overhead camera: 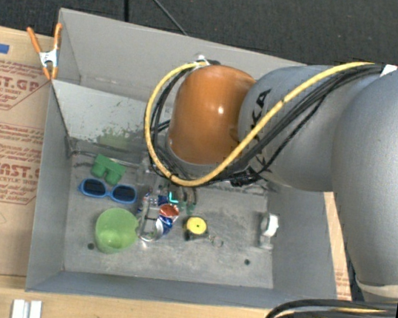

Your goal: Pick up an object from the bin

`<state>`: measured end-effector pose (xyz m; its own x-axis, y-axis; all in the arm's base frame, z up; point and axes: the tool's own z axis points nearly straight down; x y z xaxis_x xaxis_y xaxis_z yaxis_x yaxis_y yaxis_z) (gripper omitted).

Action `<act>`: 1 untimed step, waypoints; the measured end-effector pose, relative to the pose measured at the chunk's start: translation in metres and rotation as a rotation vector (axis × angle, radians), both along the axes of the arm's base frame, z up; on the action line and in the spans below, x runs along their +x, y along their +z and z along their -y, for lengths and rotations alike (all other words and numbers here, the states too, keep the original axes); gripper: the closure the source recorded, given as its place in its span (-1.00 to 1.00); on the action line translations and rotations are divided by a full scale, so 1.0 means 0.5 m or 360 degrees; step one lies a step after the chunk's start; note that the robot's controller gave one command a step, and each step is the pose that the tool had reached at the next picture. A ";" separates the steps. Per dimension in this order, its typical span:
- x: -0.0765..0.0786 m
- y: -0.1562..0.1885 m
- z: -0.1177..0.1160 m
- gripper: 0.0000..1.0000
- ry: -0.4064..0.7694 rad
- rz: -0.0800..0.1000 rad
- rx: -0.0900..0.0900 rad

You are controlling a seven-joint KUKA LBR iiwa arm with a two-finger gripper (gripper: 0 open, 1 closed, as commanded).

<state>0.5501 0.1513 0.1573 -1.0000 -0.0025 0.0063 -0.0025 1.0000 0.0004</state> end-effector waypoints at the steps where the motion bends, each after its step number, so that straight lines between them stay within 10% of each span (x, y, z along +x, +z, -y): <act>1: -0.045 -0.171 0.040 -1.00 -0.0485 0.0003 -0.0005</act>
Offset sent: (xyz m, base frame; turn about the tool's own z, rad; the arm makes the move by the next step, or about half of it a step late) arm -0.0213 -0.0196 -0.0831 0.3040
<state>0.5273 0.1312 0.0719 -0.9547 0.2977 0.0042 0.2977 0.9547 -0.0023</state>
